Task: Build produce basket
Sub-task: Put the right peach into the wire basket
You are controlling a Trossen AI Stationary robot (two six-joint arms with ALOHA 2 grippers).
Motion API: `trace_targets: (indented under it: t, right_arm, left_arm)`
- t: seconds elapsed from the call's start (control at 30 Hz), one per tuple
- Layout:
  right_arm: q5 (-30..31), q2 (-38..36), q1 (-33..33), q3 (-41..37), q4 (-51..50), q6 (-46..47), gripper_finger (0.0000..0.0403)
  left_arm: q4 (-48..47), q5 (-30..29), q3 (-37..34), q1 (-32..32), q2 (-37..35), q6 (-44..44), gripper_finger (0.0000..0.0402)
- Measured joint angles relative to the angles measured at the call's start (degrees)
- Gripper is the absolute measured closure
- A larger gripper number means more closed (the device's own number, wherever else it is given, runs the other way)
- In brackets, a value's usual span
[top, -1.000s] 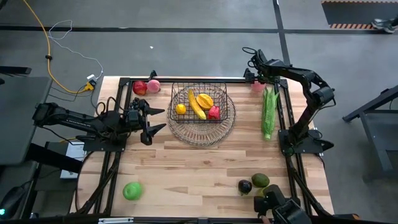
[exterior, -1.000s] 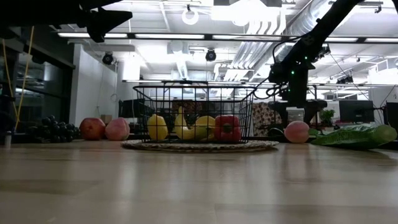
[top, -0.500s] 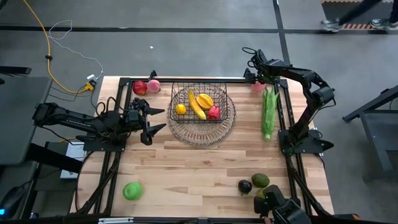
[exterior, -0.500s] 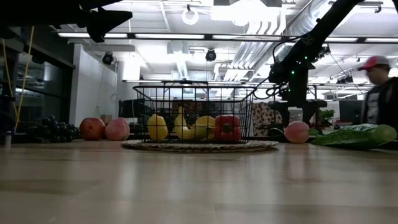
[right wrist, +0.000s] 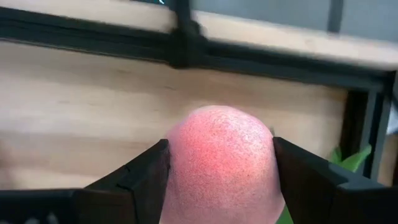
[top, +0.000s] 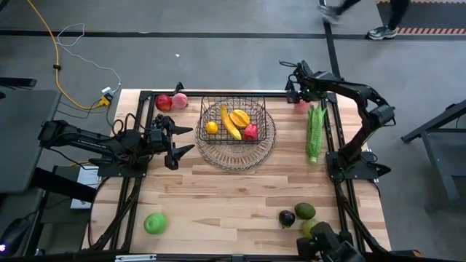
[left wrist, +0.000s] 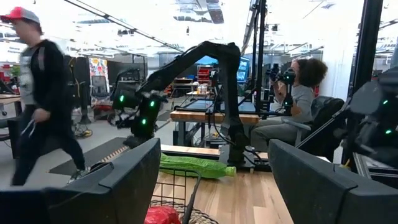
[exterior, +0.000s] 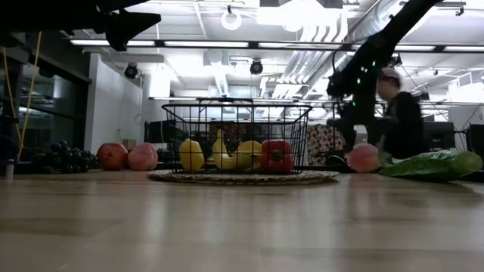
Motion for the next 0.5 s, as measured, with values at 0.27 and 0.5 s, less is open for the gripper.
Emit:
trace_targets:
  t: [0.27, 0.5]
  right_arm:
    - [-4.33, -10.38, 8.10, 0.39, -4.93, -5.84, 0.0162]
    - [-5.48, -18.38, 19.31, 0.40, -10.31, -6.93, 0.0162]
  left_arm:
    - [-0.02, 0.00, 0.00, 0.00, 0.00, -0.04, 0.0117]
    - [-1.09, 0.00, 0.02, 0.00, 0.00, -0.62, 0.0117]
